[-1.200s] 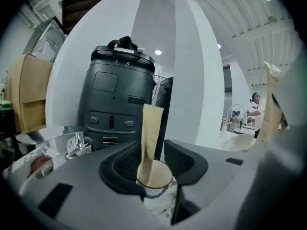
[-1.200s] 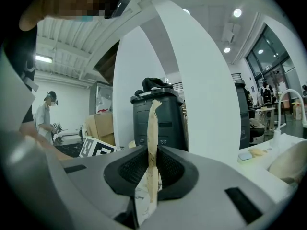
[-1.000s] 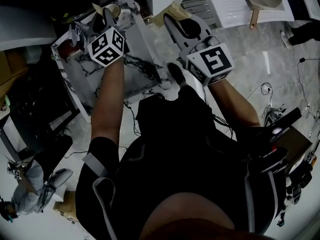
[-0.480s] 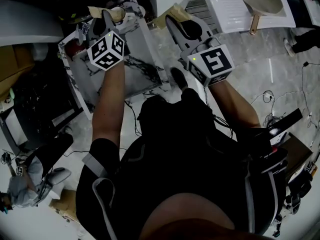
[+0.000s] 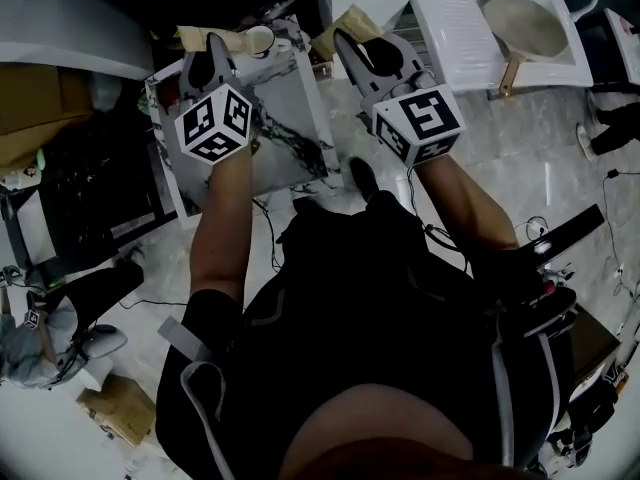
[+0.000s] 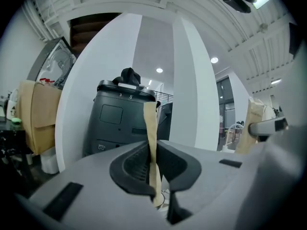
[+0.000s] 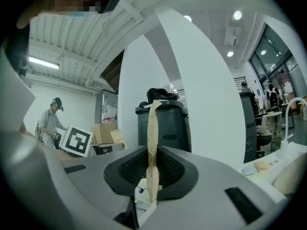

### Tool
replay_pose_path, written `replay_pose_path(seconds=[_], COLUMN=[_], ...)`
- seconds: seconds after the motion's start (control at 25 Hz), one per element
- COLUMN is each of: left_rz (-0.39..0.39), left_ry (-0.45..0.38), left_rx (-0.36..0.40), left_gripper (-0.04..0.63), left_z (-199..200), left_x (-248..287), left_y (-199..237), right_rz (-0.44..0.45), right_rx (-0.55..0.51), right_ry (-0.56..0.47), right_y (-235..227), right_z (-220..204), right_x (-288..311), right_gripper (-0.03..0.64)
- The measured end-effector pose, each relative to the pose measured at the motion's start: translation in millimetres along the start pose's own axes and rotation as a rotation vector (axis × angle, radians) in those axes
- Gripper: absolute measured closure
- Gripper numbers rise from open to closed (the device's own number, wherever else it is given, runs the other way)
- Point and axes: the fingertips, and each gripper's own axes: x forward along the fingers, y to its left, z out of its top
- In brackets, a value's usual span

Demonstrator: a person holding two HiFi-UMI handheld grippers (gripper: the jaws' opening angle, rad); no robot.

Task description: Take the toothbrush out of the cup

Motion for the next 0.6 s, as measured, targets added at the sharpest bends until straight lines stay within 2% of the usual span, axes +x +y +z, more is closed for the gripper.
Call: replay_pose_path(seconds=[0.32,0.6], left_rz=[0.051,0.078], left_ry=[-0.011,0.002], left_rx=[0.055,0.025], left_gripper=[0.563,0.563], left_z=[45,67], left_x=[-60,-101], left_y=[2,-6], right_rz=[0.064,0.103], right_rx=[-0.022,-0.013], right_ry=[-0.016,-0.015], right_y=[15,19], right_z=[20,34], right_x=[6,7], right_gripper=[0.557,0.557])
